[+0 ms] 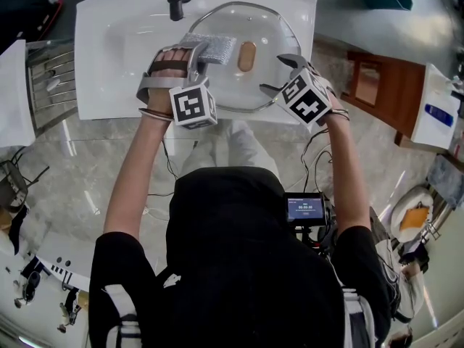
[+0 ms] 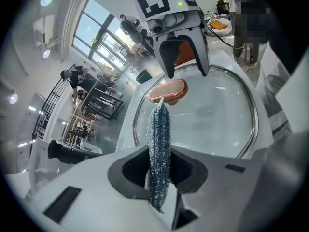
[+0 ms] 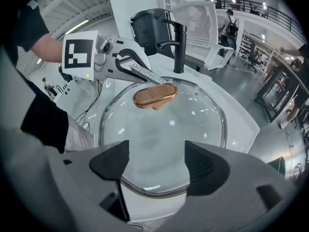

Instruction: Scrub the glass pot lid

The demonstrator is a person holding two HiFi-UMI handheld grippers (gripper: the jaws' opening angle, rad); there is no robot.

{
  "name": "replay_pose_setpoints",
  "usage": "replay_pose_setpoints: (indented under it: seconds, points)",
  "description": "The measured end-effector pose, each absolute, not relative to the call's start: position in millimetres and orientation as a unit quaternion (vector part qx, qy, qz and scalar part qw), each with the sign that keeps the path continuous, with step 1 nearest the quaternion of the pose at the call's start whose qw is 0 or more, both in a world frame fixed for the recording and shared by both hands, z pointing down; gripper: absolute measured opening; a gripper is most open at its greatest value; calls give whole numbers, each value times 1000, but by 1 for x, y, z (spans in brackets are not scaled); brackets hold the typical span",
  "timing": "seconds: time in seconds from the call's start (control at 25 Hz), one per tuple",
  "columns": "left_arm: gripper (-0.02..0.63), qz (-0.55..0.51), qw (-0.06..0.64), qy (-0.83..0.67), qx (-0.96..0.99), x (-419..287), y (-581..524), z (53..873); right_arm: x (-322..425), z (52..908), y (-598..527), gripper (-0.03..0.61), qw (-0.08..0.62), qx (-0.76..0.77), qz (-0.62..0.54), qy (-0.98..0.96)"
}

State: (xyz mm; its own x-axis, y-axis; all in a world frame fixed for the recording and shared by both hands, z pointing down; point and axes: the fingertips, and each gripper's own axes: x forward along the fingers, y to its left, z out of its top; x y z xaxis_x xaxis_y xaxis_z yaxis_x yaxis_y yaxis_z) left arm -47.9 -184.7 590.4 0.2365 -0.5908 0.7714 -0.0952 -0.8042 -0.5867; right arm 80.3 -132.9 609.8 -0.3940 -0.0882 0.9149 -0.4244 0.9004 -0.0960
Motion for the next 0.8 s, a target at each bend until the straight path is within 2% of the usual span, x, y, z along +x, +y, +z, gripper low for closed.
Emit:
replay_pose_setpoints:
  seconds: [0.8]
  points:
    - [78, -583, 191, 213, -761, -50, -123, 589, 80, 610, -132, 336, 524, 157, 160, -822]
